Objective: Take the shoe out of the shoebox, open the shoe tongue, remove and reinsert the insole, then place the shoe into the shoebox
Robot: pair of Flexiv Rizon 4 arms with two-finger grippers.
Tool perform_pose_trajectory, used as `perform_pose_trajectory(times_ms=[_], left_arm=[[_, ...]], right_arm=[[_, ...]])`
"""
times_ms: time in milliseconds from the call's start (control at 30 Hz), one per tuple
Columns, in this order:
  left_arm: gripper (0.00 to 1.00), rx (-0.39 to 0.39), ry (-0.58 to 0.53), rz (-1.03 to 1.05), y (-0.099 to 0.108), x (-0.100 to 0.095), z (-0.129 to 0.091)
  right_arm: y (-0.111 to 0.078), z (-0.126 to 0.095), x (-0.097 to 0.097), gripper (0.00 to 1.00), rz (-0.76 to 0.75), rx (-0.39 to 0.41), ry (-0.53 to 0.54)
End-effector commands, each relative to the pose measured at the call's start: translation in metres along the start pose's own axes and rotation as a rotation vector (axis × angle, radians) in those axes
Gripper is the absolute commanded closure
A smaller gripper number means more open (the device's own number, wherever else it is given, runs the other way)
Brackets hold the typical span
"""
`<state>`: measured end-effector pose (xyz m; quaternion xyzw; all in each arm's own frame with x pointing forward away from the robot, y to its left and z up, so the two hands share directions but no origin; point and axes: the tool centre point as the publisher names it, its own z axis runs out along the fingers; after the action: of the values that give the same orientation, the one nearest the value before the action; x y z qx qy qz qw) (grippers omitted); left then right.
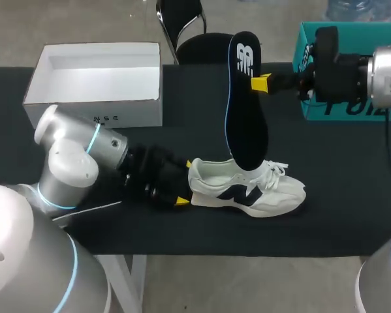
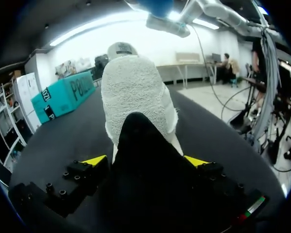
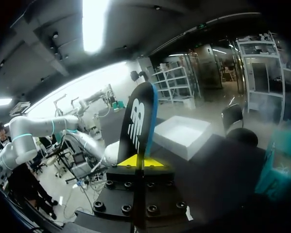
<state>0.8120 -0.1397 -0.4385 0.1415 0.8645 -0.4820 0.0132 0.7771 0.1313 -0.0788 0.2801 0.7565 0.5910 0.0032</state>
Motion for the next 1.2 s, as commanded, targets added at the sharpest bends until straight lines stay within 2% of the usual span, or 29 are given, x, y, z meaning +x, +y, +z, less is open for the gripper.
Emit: perform_pose_trajectory(times_ms=[33,167,300,567,633,767,900,1200], left_arm=[[0.0,-0.228,0.147,0.08,-0.007,-0.013,-0.031],[0.0,-0.401,0.227,0.124,-0.014,-0.023,-0.052],[0.0,-0.511,0.285,0.119,-0.029,-0.028,-0.065],[0.0,-0.6,0.299,0.174,-0.065,-0.016,-0.064],[0.0,-0.601,0.3,0.189,-0.072,-0.012,-0.06],[0.0,-0.654,0.278,0.228,-0.081,-0.005,-0.06],[0.0,-0.693,0.235,0.221,-0.08,-0.002,-0.065],[0.0,-0.68,0.184,0.138,-0.069,-0.002,-0.083]], right_arm=[[-0.001,0.002,0.001,1.0,0.0,0.0,-0.005],[-0.001,0.002,0.001,1.0,0.0,0.0,-0.005],[-0.001,0.002,0.001,1.0,0.0,0.0,-0.005],[-0.001,0.002,0.001,1.0,0.0,0.0,-0.005],[-0.001,0.002,0.001,1.0,0.0,0.0,-0.005],[-0.001,0.002,0.001,1.0,0.0,0.0,-0.005],[-0.001,0.002,0.001,1.0,0.0,0.0,-0.005],[-0.001,0.002,0.001,1.0,0.0,0.0,-0.005]])
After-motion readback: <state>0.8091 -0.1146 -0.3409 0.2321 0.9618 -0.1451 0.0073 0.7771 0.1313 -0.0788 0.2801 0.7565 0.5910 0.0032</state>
